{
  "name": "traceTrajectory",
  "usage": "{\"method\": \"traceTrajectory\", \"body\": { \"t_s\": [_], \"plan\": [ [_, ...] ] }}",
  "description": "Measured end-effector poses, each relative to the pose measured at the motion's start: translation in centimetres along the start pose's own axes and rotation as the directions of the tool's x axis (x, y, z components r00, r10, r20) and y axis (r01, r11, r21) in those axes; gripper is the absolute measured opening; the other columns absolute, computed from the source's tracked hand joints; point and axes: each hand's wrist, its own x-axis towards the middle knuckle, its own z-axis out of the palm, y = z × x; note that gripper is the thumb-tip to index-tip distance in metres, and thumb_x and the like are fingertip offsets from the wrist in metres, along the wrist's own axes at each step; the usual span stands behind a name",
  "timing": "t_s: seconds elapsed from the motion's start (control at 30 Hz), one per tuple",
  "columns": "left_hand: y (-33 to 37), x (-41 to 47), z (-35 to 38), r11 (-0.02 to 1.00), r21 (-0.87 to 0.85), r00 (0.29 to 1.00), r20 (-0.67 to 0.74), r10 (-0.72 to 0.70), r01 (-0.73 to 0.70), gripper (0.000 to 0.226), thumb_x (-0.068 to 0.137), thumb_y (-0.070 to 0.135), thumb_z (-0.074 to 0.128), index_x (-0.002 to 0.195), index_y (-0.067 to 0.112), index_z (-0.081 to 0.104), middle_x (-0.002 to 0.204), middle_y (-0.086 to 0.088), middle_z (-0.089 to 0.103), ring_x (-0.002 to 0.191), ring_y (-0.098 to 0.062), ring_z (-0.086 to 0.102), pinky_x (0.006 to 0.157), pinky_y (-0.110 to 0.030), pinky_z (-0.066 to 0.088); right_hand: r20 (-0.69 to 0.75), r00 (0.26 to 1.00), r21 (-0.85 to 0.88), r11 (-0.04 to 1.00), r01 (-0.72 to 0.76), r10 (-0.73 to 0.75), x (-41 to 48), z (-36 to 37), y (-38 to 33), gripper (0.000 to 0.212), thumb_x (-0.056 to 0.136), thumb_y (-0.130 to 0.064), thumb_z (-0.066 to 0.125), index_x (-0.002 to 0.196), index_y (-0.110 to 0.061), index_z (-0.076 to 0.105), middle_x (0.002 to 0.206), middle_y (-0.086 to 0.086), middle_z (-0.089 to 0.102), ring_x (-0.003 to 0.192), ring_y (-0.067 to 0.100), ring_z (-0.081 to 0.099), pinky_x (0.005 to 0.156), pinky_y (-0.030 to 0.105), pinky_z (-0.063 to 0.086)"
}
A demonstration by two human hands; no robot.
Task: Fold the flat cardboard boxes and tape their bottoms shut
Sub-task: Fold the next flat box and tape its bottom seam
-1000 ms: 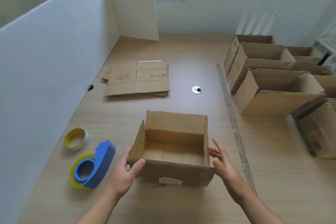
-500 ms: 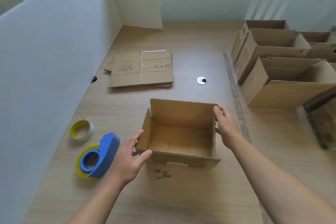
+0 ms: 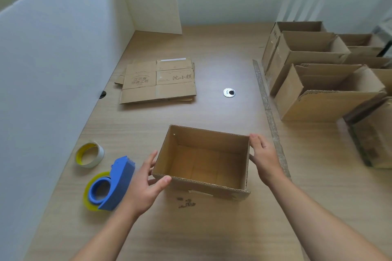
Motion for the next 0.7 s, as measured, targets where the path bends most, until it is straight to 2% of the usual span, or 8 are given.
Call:
{"method": "traceTrajectory", "body": {
  "t_s": [0.07,0.1,0.2,0.3,0.47,0.57,0.63,0.7],
  "plan": [
    [-0.3,0.0,0.1,0.999,-0.045,0.999,0.033,-0.011,0.012,0.07,0.082,0.049,0.072,0.143,0.05,0.036,0.141,0.018,0.05,0.13,-0.008,0.051,0.103,-0.031,0.047,0.003,1.0,0.037,0.999,-0.003,0.003,-0.9,0.0,-0.3,0.027,0.101,-0.051,0.042,0.096,-0.045,0.068,0.098,-0.031,0.067,0.092,-0.013,0.06,0.078,0.03,0.049],
    [-0.3,-0.1,0.1,0.998,-0.062,0.999,0.042,-0.01,0.013,0.067,0.08,0.051,0.07,0.138,0.053,0.039,0.141,0.019,0.051,0.13,-0.012,0.052,0.102,-0.032,0.047,0.013,1.0,0.048,0.999,-0.002,0.002,-1.5,-0.1,-0.3,0.026,0.099,-0.055,0.041,0.104,-0.052,0.066,0.108,-0.034,0.065,0.1,-0.017,0.057,0.078,0.029,0.049],
    [-0.3,-0.3,0.1,0.997,-0.079,0.998,0.056,-0.009,0.013,0.066,0.075,0.055,0.069,0.133,0.059,0.039,0.14,0.023,0.05,0.13,-0.009,0.051,0.098,-0.025,0.046,0.019,1.0,0.034,0.999,-0.005,0.004,-3.2,-1.1,1.1,0.032,0.099,-0.055,0.043,0.126,-0.047,0.059,0.129,-0.025,0.06,0.121,-0.006,0.053,0.084,0.031,0.051],
    [-1.0,-0.3,-0.1,0.994,-0.107,0.996,0.086,-0.018,0.027,0.079,0.071,0.06,0.071,0.143,0.048,0.039,0.138,0.017,0.056,0.128,-0.007,0.053,0.103,-0.034,0.047,0.023,0.998,0.022,0.998,-0.056,0.056,-4.9,-2.2,3.2,0.023,0.104,-0.036,0.048,0.123,-0.041,0.059,0.129,-0.013,0.062,0.121,0.004,0.057,0.088,0.032,0.053],
    [-1.4,-0.8,-0.3,0.998,-0.049,0.992,0.125,-0.033,0.039,0.079,0.065,0.066,0.072,0.136,0.053,0.042,0.124,0.03,0.057,0.118,0.006,0.053,0.091,-0.02,0.046,0.13,0.984,-0.183,0.978,-0.098,0.123,-7.8,-3.8,6.4,0.047,0.098,-0.006,0.055,0.129,-0.04,0.051,0.133,-0.004,0.059,0.122,0.011,0.057,0.103,0.04,0.048],
    [-2.1,-0.6,0.1,0.993,-0.074,0.988,0.128,-0.087,0.097,0.074,0.061,0.062,0.075,0.127,0.042,0.051,0.118,0.027,0.061,0.118,0.007,0.052,0.096,-0.026,0.045,0.279,0.951,-0.377,0.926,-0.023,0.137,-8.9,-3.7,7.0,0.071,0.091,-0.018,0.068,0.149,-0.041,0.034,0.147,-0.012,0.046,0.135,0.009,0.045,0.112,0.037,0.038],
    [-2.4,-0.3,0.8,0.982,-0.122,0.98,0.149,-0.128,0.147,0.066,0.067,0.048,0.081,0.127,0.033,0.056,0.121,0.016,0.065,0.123,-0.003,0.053,0.102,-0.035,0.044,0.308,0.944,-0.368,0.93,0.003,0.119,-9.2,-2.8,6.7,0.088,0.083,-0.04,0.077,0.154,-0.039,0.026,0.152,-0.018,0.04,0.138,0.006,0.039,0.115,0.036,0.035],
    [-2.3,0.0,1.7,0.971,-0.158,0.976,0.148,-0.157,0.181,0.051,0.079,0.025,0.084,0.124,0.027,0.06,0.119,0.008,0.067,0.121,-0.012,0.056,0.098,-0.033,0.047,0.282,0.956,-0.315,0.949,0.015,0.078,-9.4,-1.5,6.1,0.102,0.068,-0.062,0.078,0.154,-0.039,0.027,0.15,-0.021,0.043,0.136,0.002,0.04,0.115,0.031,0.035]
  ]
}}
